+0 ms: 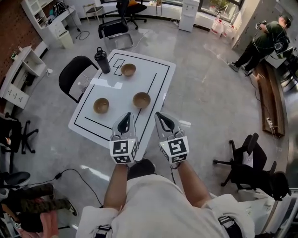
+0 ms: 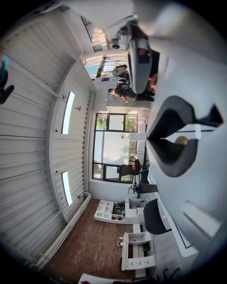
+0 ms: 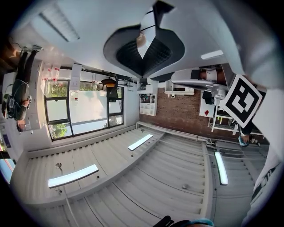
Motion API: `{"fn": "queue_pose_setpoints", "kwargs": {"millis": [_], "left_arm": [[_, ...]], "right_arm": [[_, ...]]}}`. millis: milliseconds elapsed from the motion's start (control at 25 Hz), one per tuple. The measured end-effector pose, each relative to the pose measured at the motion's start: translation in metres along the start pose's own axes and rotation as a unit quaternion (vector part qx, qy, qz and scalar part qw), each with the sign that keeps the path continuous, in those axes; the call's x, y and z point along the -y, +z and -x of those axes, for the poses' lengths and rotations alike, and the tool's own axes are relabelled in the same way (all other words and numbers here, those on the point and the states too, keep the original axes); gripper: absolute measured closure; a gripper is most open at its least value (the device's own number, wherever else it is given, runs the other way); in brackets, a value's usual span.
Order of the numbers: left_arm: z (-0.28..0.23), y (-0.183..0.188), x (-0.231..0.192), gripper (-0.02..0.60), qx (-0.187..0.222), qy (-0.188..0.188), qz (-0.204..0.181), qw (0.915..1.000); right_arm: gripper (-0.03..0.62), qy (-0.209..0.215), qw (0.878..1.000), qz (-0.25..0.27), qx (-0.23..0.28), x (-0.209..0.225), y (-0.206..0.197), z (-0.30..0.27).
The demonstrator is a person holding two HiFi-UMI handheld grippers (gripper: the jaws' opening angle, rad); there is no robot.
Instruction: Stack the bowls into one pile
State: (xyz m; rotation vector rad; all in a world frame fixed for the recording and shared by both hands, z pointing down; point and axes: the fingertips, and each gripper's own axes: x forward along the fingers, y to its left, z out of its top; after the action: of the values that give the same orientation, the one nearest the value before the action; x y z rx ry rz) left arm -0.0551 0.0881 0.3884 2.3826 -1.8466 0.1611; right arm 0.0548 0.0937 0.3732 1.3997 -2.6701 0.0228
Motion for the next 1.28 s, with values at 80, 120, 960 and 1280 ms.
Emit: {"fn": "queue_pose_setpoints", "kwargs": {"millis": [80,120,960,1280], "left_arm": [[-0.015,-0.001,-0.007,0.580,-0.003,0.002,0.000,1.0000],[-0.021,-0.004,-0.012,0.580,-0.007,0.005,0.005,1.0000],[-0.068,-0.072,-0.143,0.580,-0.078,0.142,0.102,0.9816],[-0.056,-0.108,-0.179,0.580,-0.114,0.232,0.127,0.9577]], "right_arm": [[0.594,0.002,1.000,0.000,-0.002,0.007,0.000,-0.017],[0.594,0.004,1.000,-0.001,-0.006,0.010,-0.002,-0.026],[0.594,0.150,0.984,0.022,-0.094,-0.036,-0.048,-0.174],[0.594,0.243,0.964,0.033,-0.106,-0.068,-0.062,-0.210]]}}
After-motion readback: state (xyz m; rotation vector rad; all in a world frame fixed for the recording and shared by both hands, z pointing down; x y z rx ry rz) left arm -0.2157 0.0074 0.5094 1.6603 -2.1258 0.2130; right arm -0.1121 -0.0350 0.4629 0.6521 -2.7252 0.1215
